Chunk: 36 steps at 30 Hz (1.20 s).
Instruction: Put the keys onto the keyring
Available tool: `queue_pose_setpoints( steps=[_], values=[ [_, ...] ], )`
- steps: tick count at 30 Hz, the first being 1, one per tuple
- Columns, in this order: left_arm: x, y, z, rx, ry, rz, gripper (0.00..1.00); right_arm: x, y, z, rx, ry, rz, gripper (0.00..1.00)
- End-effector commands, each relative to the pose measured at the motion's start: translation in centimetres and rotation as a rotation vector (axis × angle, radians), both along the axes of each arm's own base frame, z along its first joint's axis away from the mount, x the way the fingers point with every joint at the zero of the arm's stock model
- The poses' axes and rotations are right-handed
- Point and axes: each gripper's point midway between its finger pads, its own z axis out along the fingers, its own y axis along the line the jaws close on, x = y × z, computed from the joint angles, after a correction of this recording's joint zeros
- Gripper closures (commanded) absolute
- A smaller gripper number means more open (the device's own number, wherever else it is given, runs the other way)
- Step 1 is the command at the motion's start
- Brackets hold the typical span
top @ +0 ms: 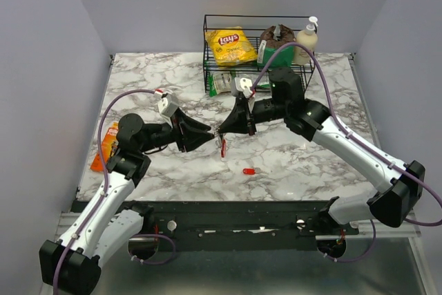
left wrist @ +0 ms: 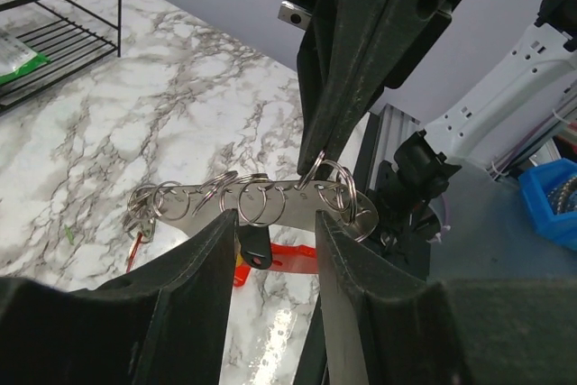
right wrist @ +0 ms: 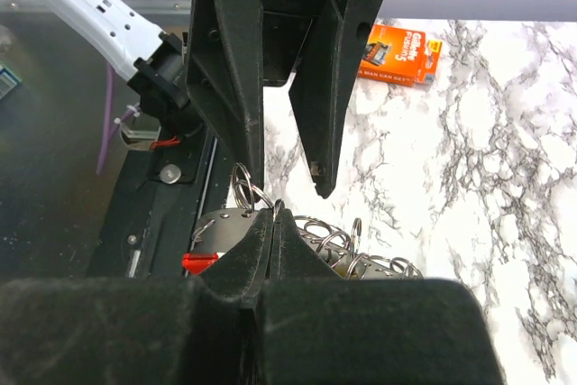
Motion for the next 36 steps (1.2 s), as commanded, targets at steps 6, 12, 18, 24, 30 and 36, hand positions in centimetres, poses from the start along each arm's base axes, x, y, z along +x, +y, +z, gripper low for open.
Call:
queue_pose_setpoints(
  steps=[6, 12, 18, 24, 30, 36],
  values=[
    [-0.8, -0.8, 0.6, -0.013, -0.063, -0.052, 0.51, -1.2, -0.2, 2.0, 0.071, -0.021, 0.06, 0.99],
    [-1.0, -0.9, 1.6, -0.035, -0.096, -0.06, 0.53, -1.4, -0.1, 2.0, 0.074, -0.011, 0.071, 0.99],
    [-1.2, -1.4, 2.0, -0.05, -0.106, -0.088, 0.59, -1.4, -0.1, 2.1, 0.079, -0.011, 0.074, 0.99],
    [-1.2, -2.1, 2.0, -0.05, -0.105, -0.113, 0.68, -1.6, -0.1, 2.0, 0.081, -0.008, 0.081, 0.99],
    [-1.7, -2.6, 2.9, -0.074, -0.159, -0.139, 0.87, -2.0, -0.1, 1.9, 0.083, 0.003, 0.11, 0.99],
    [-2.9, -2.8, 3.8, -0.132, -0.276, -0.153, 1.0, -2.0, -0.1, 1.5, 0.078, 0.014, 0.115, 0.99]
  ],
)
